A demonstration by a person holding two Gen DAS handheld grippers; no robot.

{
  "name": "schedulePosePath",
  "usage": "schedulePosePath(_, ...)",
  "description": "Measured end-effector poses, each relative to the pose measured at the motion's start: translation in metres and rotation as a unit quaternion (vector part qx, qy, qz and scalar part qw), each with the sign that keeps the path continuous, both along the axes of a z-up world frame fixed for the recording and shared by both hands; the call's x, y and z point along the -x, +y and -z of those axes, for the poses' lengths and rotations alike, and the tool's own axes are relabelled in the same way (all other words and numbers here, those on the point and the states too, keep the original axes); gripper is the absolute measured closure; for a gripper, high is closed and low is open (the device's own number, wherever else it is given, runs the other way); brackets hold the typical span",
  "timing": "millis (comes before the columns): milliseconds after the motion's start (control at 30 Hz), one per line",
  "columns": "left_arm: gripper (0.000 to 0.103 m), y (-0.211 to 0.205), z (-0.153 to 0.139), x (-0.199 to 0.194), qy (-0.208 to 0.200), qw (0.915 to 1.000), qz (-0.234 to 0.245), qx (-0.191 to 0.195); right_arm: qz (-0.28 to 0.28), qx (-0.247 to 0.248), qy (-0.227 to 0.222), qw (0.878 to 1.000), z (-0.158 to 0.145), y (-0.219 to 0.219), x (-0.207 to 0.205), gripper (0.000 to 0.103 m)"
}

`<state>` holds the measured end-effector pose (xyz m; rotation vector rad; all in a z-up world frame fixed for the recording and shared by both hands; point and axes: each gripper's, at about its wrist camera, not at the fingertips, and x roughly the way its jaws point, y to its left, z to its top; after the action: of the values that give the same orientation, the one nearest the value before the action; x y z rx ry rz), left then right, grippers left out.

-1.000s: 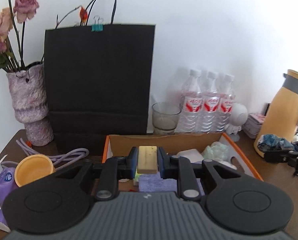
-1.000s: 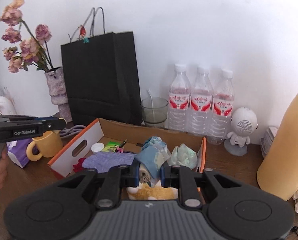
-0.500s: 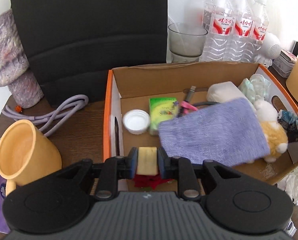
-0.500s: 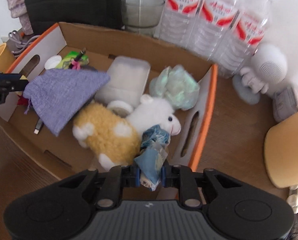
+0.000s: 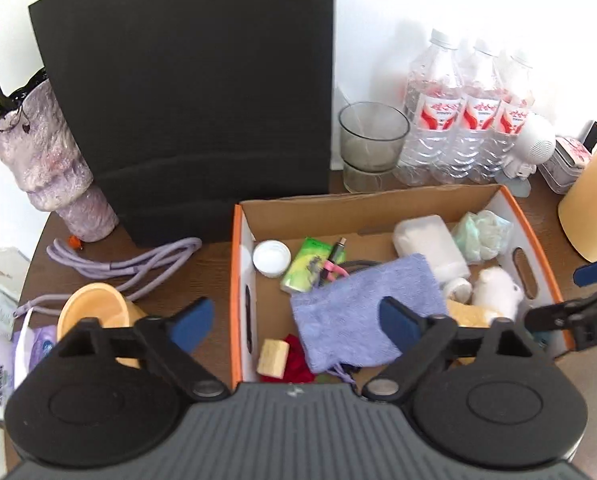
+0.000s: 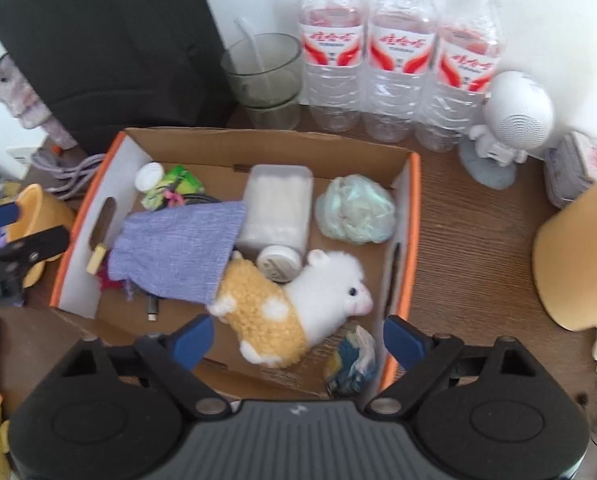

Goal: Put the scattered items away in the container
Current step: 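Withdraw both tools from the box back over the desk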

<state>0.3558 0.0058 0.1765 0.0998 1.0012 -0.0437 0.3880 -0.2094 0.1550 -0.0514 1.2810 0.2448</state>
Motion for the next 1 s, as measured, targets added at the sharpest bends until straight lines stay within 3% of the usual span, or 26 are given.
schedulePosePath(167,0.0,-0.015,-0.017,0.023,0.004,0.9996,0.021,-0.02,-0.002,-0.006,-0.021,1.0,-0.029,0.004,0.023,0.011)
schedulePosePath(400,0.0,-0.01,-0.023,0.048,0.023,0.9997,-0.008,0.001,0.016,-0.007,-0.047,0.999,-0.059,0.002,0.052,0.011)
schedulePosePath(467,0.0,-0.009,-0.024,0.059,0.007,0.9998,-0.02,0.004,0.018,-0.015,-0.07,0.997,-0.062,0.003,0.064,0.011)
schedulePosePath(567,0.0,-0.005,-0.022,0.091,-0.086,0.9944,-0.059,0.017,0.016,-0.026,-0.167,0.986,-0.065,0.002,0.097,0.011)
schedulePosePath(700,0.0,-0.01,-0.003,0.144,-0.232,0.9706,-0.063,0.004,0.012,-0.052,-0.297,0.953,-0.056,-0.002,0.148,0.011)
schedulePosePath(867,0.0,-0.013,0.026,0.187,-0.312,0.9493,-0.035,0.019,0.025,-0.09,-0.4,0.912,-0.017,0.002,0.206,0.01)
schedulePosePath(933,0.0,-0.015,0.036,0.203,-0.338,0.9407,-0.025,0.019,0.03,-0.096,-0.422,0.901,0.001,0.004,0.224,0.006)
schedulePosePath(1000,0.0,-0.018,0.042,0.213,-0.347,0.9374,-0.02,0.02,0.04,-0.102,-0.43,0.896,0.013,0.004,0.234,0.005)
